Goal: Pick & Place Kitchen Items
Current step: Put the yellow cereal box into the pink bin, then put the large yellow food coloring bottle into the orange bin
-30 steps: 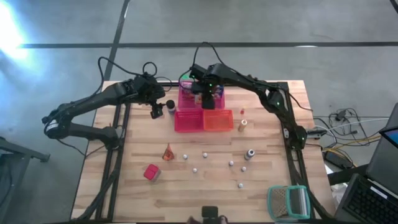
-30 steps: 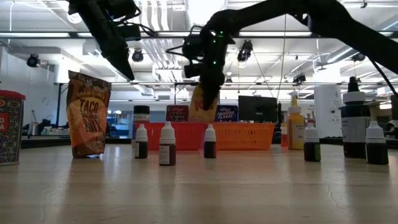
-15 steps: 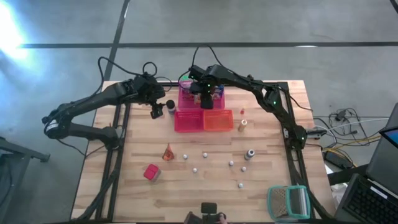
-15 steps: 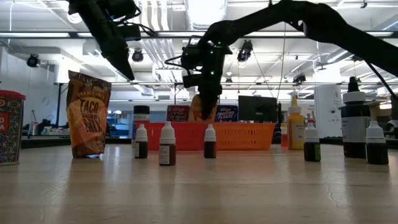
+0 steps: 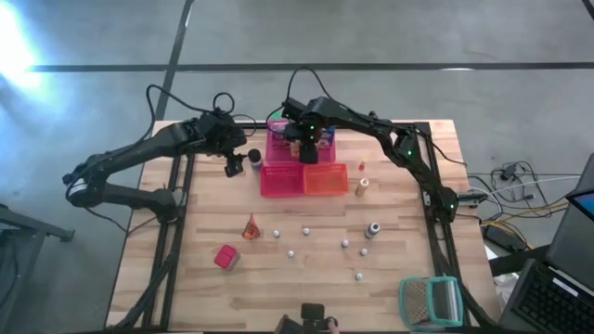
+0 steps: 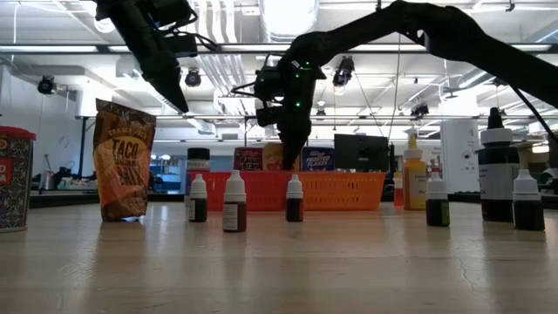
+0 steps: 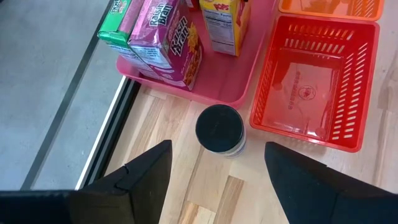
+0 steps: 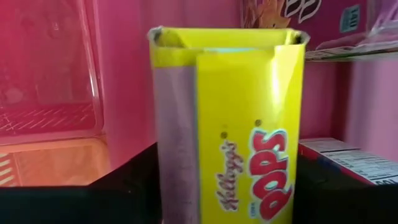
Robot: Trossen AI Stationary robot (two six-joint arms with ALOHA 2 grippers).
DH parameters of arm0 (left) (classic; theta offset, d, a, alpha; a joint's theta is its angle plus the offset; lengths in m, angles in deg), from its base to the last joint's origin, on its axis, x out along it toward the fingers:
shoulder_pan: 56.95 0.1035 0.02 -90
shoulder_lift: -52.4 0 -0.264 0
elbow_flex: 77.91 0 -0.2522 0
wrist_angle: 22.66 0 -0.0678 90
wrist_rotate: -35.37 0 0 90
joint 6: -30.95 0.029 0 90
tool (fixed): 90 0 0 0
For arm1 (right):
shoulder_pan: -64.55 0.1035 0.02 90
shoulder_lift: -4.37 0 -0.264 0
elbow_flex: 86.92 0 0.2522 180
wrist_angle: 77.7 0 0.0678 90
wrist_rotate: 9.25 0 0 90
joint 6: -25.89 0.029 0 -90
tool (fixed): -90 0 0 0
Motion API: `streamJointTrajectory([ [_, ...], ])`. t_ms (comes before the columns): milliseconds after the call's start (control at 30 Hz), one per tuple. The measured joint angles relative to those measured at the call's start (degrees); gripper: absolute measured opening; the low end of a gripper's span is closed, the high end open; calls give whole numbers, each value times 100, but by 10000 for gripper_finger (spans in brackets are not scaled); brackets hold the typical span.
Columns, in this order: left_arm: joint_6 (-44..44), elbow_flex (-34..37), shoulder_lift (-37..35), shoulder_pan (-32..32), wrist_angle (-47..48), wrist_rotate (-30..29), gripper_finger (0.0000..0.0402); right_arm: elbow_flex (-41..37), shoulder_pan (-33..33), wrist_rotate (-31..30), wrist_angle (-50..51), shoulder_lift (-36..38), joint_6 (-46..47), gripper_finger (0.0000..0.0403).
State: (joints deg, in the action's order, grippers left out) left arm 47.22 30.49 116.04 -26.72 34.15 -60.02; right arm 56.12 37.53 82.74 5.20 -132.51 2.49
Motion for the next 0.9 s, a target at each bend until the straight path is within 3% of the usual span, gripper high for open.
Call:
streamJointTrajectory([
  [367, 0, 1, 0, 0, 0, 0, 262, 104, 4, -6, 115, 25, -56, 251],
  [600, 0, 0, 0, 0, 2, 0, 262, 576, 19, -14, 470, 67, -61, 274],
  [900, 0, 2, 0, -1, 2, 0, 262, 572, 200, -6, 725, 495, -3, 289],
])
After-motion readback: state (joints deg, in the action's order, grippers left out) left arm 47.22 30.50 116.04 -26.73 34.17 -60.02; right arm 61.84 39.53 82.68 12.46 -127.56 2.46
